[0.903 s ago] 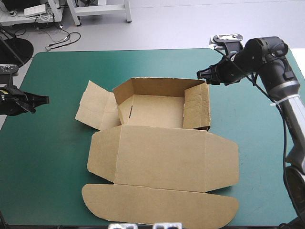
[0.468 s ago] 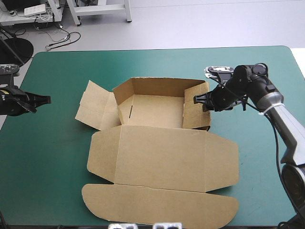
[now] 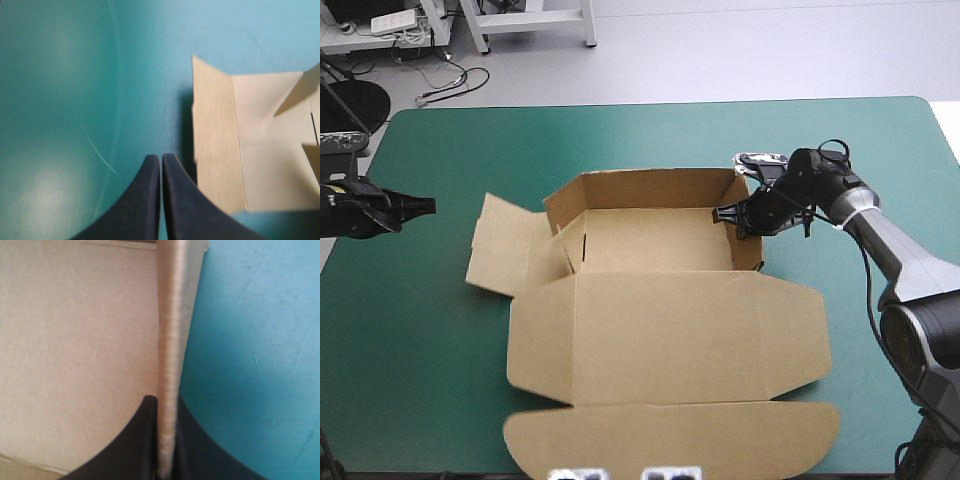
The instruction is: Fold the box
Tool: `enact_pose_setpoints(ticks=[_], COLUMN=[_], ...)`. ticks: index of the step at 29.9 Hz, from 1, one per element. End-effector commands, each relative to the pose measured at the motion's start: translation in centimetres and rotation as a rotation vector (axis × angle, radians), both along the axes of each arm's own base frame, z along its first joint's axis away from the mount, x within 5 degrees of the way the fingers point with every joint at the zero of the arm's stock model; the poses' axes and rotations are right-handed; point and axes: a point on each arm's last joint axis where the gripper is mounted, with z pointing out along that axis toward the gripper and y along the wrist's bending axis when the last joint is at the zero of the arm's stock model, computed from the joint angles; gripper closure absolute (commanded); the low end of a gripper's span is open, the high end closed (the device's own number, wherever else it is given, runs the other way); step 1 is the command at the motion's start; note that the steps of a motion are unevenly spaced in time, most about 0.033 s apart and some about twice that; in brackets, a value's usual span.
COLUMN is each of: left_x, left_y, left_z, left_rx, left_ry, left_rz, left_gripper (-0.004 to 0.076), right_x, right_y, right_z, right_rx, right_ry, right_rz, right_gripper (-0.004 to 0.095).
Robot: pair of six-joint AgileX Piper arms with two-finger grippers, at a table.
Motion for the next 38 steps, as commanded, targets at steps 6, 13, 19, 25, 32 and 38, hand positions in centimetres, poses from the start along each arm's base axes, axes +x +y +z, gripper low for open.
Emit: enact_pose_setpoints(ticks=[6,13,19,25,32,38], left_x=[1.7,2.0,4.1,5.4,6.4,6.8], left_y=[2.9,5.7,4.6,4.6,0.8,-4.6], left_z=[-0.5,-0.7,-1.3,-1.7,-1.0,0.6], left_rx=[-0.149,-0.436,-0.662,-0.822,-0.909,-1.042], left_ry=[-0.057,-0.153,-0.207,-0.259,-0.26,-0.269], left_rz=[0.045,0.041,-0.129,-0.216,-0.328,-0.486], left_gripper=[0.0722,0.0722,0.0723,0.0723,0.0723,0.0723], right_x=[-1.7,-4.2,-7.3,-10.4,-11.5,-10.9], right_y=[-1.2,-6.8,-9.1,-9.7,-9.4,-9.8], right_z=[8.0,14.1,18.3,21.7,22.7,23.1], right_rx=[0.062,0.181,0.325,0.405,0.422,0.408], right_ry=[-0.169,-0.24,-0.343,-0.48,-0.516,-0.59], right_rz=[0.008,-0.053,-0.032,-0.032,-0.018,-0.055], right_gripper=[0.0928,0.0928,0.0928,0.0928,0.0927,0.0926])
